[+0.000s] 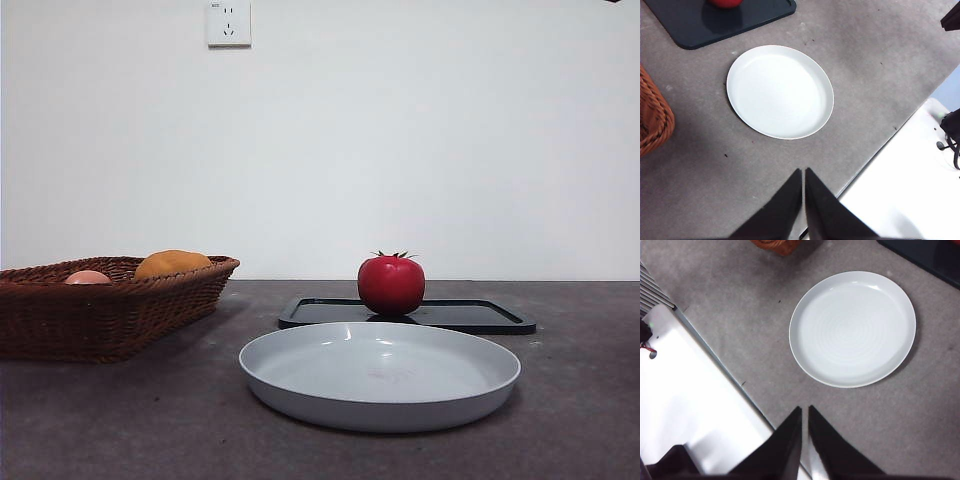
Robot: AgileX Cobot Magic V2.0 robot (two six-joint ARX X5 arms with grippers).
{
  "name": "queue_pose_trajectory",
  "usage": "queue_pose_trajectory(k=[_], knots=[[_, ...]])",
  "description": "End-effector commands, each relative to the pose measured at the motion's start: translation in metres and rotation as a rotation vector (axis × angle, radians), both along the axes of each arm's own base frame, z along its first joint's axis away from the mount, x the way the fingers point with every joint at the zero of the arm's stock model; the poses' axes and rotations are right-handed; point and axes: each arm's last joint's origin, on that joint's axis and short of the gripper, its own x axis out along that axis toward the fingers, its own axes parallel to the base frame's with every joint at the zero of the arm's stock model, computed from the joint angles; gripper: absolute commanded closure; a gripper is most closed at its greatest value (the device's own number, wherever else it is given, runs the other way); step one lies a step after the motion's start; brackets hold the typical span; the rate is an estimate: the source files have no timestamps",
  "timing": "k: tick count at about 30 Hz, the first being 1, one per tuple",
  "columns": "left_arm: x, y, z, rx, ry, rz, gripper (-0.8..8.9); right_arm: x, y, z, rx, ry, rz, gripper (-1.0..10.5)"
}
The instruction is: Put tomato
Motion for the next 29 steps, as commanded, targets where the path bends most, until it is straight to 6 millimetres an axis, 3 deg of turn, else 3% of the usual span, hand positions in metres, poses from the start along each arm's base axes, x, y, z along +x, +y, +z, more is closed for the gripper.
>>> queue_pose_trajectory(k=[1,21,25,29], knots=[[0.000,-0.001,0.005,-0.005,-0.020,-0.018,8.07,0.001,0.002,0.003,0.010,-0.019,0.016,9.4],[0.000,-0.001,0.005,-0.003,-0.023,-0.021,8.07,0.003,0.003,0.004,0.022,-0.044,0.016,9.4],[-0.001,0.007,0.011,0.044,-0.207,-0.050,8.07,0.003,0.003,0.004,0.022,-0.045,0.016,9.4],[0.000,0.026,0.028,0.007,-0.511,0.047,8.07,0.003,0.003,0.005,0.024,-0.048,0.016,9.4]])
